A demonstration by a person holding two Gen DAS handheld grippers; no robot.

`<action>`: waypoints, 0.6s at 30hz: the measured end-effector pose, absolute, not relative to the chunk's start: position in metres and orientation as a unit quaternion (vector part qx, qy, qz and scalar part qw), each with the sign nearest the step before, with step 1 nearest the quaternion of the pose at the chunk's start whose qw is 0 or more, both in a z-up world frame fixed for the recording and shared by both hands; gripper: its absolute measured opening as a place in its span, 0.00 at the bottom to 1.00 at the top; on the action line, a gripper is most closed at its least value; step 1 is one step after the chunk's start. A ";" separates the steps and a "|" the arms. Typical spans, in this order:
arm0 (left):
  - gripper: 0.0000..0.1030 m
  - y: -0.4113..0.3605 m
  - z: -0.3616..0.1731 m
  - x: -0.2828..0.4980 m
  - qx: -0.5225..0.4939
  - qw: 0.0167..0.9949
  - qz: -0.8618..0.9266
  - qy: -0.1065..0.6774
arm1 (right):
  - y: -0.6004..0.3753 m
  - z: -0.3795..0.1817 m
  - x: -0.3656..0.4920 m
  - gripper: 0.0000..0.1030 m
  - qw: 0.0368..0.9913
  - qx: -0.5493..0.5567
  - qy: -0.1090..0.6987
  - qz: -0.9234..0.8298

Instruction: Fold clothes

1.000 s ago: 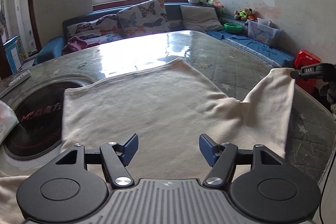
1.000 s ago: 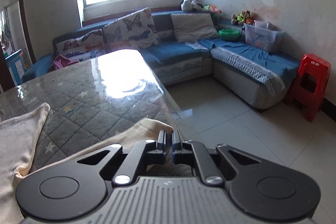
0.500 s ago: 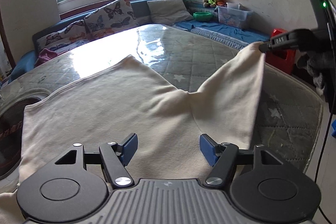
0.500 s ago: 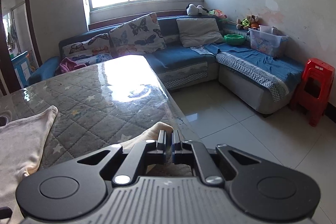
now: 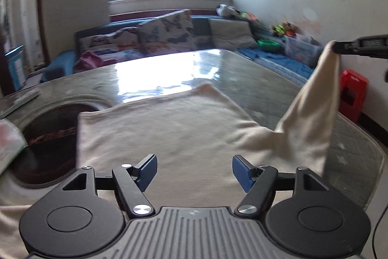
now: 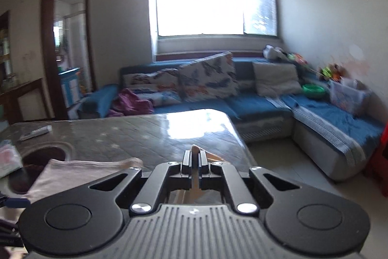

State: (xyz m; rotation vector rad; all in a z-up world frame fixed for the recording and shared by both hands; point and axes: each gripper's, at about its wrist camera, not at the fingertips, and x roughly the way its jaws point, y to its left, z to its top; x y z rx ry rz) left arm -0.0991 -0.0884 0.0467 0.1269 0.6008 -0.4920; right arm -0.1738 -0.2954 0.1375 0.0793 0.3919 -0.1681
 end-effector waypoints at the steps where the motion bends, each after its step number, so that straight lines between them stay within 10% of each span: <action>1: 0.70 -0.078 0.049 -0.098 0.055 0.928 -0.227 0.291 | -0.284 0.143 -0.172 0.04 0.979 0.033 0.191 -0.067; 18: 0.73 0.030 0.043 -0.115 -0.009 0.950 -0.112 0.290 | -0.084 0.099 -0.128 0.04 0.941 -0.069 0.269 0.193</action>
